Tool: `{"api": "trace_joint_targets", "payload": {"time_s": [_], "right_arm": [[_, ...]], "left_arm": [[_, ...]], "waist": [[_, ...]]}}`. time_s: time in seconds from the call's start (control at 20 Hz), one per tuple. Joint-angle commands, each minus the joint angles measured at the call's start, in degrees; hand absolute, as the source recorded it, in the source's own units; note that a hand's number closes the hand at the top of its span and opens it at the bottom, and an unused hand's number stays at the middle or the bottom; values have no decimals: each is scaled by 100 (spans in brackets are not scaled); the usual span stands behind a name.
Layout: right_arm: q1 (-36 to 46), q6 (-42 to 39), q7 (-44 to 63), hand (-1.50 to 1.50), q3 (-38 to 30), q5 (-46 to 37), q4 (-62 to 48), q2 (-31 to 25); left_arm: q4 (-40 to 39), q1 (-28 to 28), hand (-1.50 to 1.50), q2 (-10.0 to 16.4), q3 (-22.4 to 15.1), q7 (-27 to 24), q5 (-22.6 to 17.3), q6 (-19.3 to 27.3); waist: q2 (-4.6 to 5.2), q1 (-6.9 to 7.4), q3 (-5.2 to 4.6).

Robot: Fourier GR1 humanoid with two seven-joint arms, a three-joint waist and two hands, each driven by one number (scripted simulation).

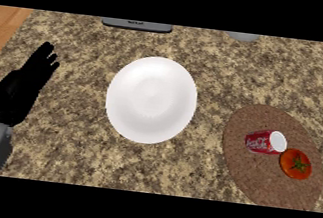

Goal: Pick the can from the placemat and place it in the plate

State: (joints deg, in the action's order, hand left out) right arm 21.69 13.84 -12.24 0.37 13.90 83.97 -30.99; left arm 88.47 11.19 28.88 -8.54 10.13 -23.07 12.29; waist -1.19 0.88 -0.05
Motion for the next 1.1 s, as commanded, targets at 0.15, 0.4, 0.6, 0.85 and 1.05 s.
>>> {"api": "trace_joint_targets", "payload": {"time_s": [0.15, 0.4, 0.6, 0.85, 1.05], "right_arm": [[-649, -991, 315, 150, -282, 1562, 508, 559], [-1297, -99, -68, 150, 153, -1623, -9, -1455], [-2078, 844, -946, 150, -147, -336, -205, 887], [-2373, -1142, -2517, -150, -297, 1112, -319, 1458], [-2644, -1460, -3158, -150, 58, -142, -1103, 725]], "left_arm": [[-201, -545, 0, -189, -200, -71, 625, 521], [-422, -739, 0, -203, -263, 62, 623, 559], [-619, -797, 0, -641, -517, -105, 814, 790], [-716, -744, 0, -861, -694, -139, 977, 916], [-752, -625, 0, -831, -622, 23, 1073, 885]], "waist": [[96, -165, 16], [187, -355, -83], [135, -312, 36], [139, -238, 37], [131, -102, 11]]}}
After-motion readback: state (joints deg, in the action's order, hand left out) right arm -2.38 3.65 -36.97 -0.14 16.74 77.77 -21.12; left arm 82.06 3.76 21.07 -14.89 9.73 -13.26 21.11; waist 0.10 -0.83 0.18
